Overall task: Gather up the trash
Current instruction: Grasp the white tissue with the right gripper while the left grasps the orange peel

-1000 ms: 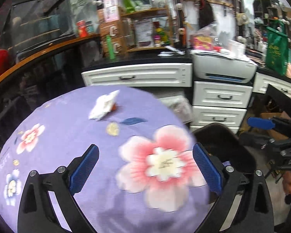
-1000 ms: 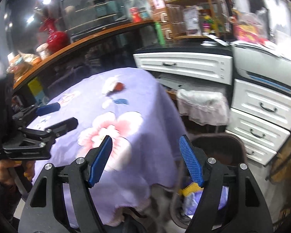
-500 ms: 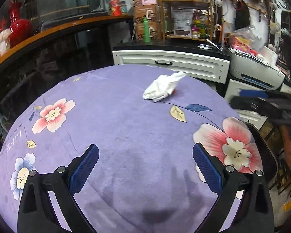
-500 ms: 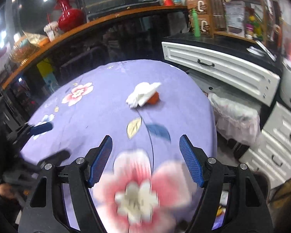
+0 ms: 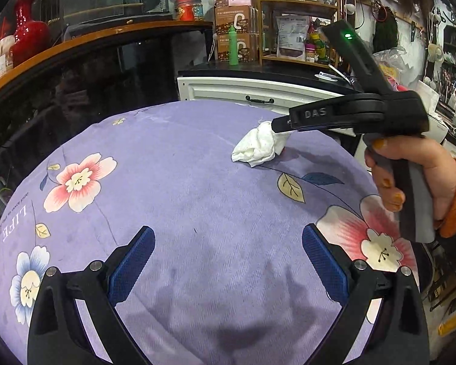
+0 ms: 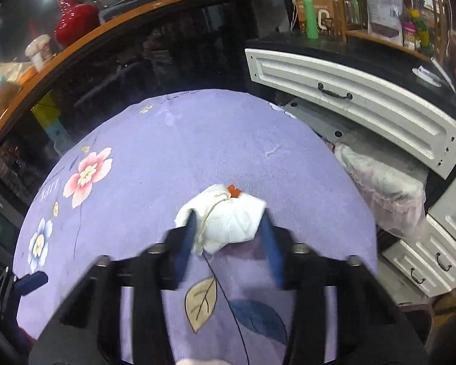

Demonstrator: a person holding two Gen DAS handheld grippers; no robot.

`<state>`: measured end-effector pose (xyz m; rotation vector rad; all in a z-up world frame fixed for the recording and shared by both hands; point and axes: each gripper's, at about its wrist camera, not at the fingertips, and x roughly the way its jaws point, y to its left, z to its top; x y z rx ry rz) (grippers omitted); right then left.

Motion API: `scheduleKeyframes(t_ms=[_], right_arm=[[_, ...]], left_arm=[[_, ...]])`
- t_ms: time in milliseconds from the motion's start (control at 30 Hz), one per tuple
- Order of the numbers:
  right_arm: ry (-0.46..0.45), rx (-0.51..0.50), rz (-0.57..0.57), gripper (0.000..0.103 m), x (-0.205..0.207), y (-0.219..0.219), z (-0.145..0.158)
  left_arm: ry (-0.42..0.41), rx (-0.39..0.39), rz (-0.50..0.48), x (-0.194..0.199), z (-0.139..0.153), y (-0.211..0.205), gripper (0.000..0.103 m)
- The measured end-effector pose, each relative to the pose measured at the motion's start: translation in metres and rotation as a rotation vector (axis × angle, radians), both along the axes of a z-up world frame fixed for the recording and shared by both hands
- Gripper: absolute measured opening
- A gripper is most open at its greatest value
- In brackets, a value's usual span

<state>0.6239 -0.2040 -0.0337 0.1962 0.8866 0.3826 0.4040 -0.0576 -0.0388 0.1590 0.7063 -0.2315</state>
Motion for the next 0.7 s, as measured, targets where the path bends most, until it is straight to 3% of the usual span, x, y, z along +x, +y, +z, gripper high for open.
scheduleKeyframes(t_ms=[33, 133, 433, 700], right_arm=[[0.009, 0.009, 0.004, 0.013, 0.002, 0.002, -0.002], [0.015, 0.046, 0.014, 0.004, 0.001, 0.002, -0.004], [-0.084, 0.152, 0.069, 0.003, -0.032, -0.019, 0.035], [-0.174, 0.124, 0.051, 0.003, -0.062, -0.053, 0.063]], left_arm=[[0.000, 0.000, -0.002, 0.002, 0.000, -0.001, 0.096], [0.004, 0.000, -0.004, 0.007, -0.001, -0.002, 0.096], [0.022, 0.002, -0.019, 0.037, -0.005, -0.016, 0.096], [0.048, 0.009, -0.040, 0.064, -0.012, -0.046, 0.096]])
